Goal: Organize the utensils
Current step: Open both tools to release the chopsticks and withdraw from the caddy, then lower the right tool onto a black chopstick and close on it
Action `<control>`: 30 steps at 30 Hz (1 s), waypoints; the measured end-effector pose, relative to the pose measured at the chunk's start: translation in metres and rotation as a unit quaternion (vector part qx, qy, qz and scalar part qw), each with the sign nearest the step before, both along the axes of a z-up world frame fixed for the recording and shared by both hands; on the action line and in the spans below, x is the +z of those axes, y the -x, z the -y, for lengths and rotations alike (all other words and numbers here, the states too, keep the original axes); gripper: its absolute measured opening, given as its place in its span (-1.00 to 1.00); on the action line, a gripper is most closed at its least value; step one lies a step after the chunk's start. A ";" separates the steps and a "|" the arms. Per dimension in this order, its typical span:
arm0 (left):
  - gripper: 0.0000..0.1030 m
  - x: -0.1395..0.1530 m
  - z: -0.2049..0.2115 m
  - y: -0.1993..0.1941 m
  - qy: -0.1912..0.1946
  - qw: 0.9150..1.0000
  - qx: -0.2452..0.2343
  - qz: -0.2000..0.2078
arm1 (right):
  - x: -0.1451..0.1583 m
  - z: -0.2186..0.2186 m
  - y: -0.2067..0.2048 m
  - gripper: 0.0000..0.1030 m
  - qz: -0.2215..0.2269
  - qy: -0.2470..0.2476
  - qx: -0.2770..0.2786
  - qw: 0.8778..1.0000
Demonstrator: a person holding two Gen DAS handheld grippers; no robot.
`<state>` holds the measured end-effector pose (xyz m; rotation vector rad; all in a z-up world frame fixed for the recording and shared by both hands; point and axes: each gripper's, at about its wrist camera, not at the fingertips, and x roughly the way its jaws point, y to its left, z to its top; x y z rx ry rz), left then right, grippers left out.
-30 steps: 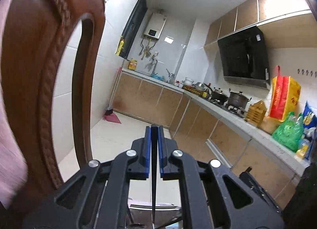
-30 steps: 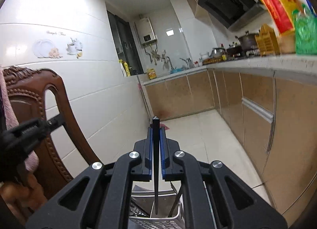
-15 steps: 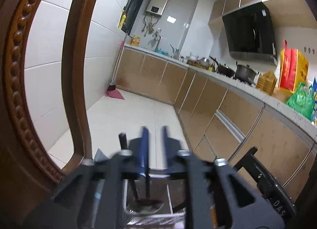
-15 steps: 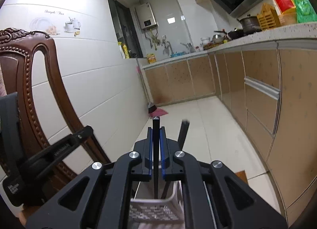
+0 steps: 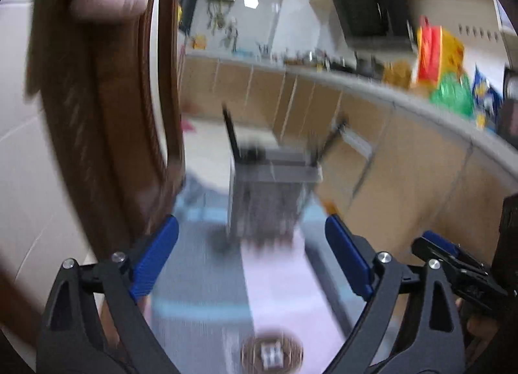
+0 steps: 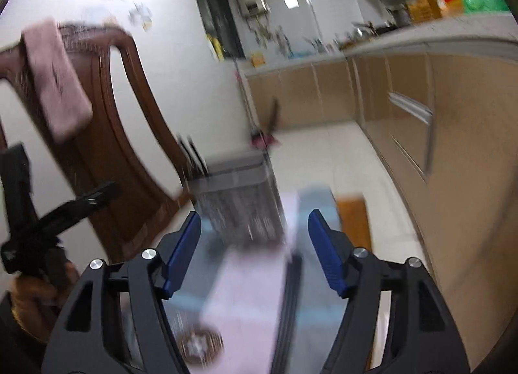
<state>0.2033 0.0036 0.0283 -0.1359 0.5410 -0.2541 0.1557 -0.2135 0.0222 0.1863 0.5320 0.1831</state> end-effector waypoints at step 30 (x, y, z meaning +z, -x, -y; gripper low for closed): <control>0.77 -0.048 0.007 0.026 -0.041 0.997 0.006 -0.066 | -0.121 -0.047 -0.041 0.01 -0.174 0.020 0.018 0.984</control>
